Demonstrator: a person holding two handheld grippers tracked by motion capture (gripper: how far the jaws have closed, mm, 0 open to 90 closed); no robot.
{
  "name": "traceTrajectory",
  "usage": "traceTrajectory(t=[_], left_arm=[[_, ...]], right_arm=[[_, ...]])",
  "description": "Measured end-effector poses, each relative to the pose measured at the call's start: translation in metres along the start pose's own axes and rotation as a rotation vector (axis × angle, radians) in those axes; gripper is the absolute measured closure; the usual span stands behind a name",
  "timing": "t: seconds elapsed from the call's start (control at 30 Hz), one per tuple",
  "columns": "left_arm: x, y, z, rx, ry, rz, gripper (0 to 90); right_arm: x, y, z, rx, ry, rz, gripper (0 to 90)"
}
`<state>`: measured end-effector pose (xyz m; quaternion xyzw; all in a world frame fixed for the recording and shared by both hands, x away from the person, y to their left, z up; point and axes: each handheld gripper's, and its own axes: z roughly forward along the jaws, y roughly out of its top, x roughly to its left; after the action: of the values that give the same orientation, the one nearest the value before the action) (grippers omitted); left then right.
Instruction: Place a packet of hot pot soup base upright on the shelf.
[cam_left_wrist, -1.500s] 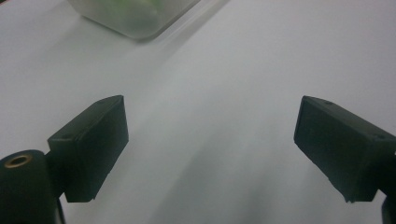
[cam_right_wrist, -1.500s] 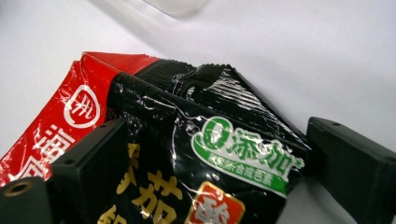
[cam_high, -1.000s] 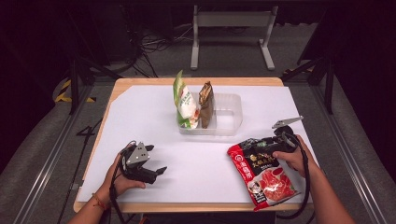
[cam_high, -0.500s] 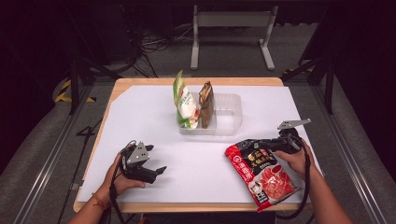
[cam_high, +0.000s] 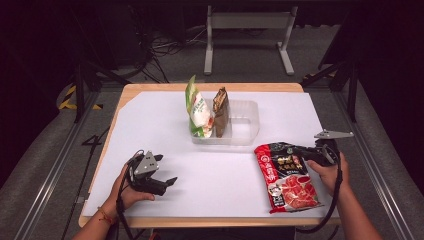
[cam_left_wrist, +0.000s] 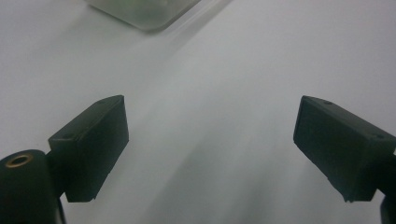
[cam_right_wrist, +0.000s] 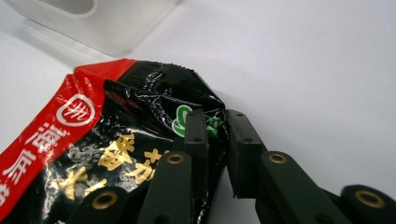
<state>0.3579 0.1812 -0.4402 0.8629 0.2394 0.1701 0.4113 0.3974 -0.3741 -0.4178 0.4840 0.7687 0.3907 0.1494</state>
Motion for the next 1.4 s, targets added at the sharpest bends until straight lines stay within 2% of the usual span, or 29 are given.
traceTrajectory(t=[0.13,0.3,0.33,0.37,0.4,0.43,0.5,0.53,0.57,0.63,0.73,0.8,0.87,0.9,0.97,1.03,1.07,1.1,1.2,1.4], left_arm=[[0.000,0.000,0.001,0.003,-0.002,0.000,10.9],[-0.001,0.001,0.002,0.010,-0.004,0.001,10.9],[-0.001,0.001,0.003,0.012,-0.005,0.002,10.9],[-0.001,0.001,0.003,0.013,-0.005,0.002,10.9],[-0.001,0.001,0.003,0.015,-0.007,0.001,10.9],[-0.001,0.001,0.003,0.015,-0.008,0.001,10.9],[-0.001,0.001,0.004,0.017,-0.008,0.003,10.9],[-0.001,0.001,0.004,0.019,-0.010,0.003,10.9],[-0.001,0.001,0.004,0.019,-0.010,0.003,10.9],[-0.001,0.001,0.004,0.021,-0.013,0.002,10.9],[-0.001,0.000,0.005,0.023,-0.015,0.004,10.9],[-0.001,0.001,0.006,0.027,-0.017,0.004,10.8],[-0.001,0.001,0.007,0.029,-0.018,0.006,10.9],[-0.002,0.001,0.007,0.031,-0.017,0.006,10.9],[-0.001,0.001,0.007,0.035,-0.015,0.009,10.9],[-0.001,0.001,0.007,0.035,-0.013,0.008,11.0],[-0.001,0.001,0.007,0.037,-0.011,0.009,11.0],[-0.001,0.001,0.007,0.037,-0.011,0.009,10.9],[0.000,0.000,0.007,0.036,-0.015,0.006,10.9],[0.000,0.001,0.007,0.038,-0.014,0.003,10.9]], right_arm=[[-0.006,-0.008,-0.008,-0.020,0.003,0.015,80.0],[-0.018,-0.017,-0.012,-0.015,0.055,0.054,76.3],[-0.020,-0.017,-0.012,-0.019,0.065,0.058,72.5],[-0.021,-0.016,-0.010,-0.015,0.083,0.043,61.3],[-0.021,-0.015,-0.008,-0.001,0.097,0.039,54.0],[-0.020,-0.013,-0.004,0.021,0.100,0.026,49.2],[-0.020,-0.010,0.000,0.028,0.099,0.013,37.5],[-0.022,-0.005,0.009,0.063,0.155,0.011,26.1],[-0.022,-0.005,0.009,0.063,0.155,0.011,26.1],[-0.021,-0.002,0.017,0.095,0.162,-0.030,21.9],[-0.021,0.002,0.022,0.099,0.205,-0.036,15.2],[-0.021,0.004,0.026,0.095,0.211,-0.042,17.1],[-0.019,0.006,0.027,0.097,0.203,-0.061,24.6],[-0.018,0.006,0.029,0.101,0.207,-0.069,25.5],[-0.016,0.007,0.029,0.105,0.200,-0.081,39.1],[-0.016,0.007,0.029,0.099,0.223,-0.085,51.3],[-0.016,0.005,0.029,0.080,0.233,-0.089,59.3],[-0.016,0.005,0.029,0.080,0.233,-0.089,59.3],[-0.019,0.004,0.025,0.062,0.246,-0.084,68.7],[-0.019,0.002,0.014,0.013,0.257,-0.109,81.0]])
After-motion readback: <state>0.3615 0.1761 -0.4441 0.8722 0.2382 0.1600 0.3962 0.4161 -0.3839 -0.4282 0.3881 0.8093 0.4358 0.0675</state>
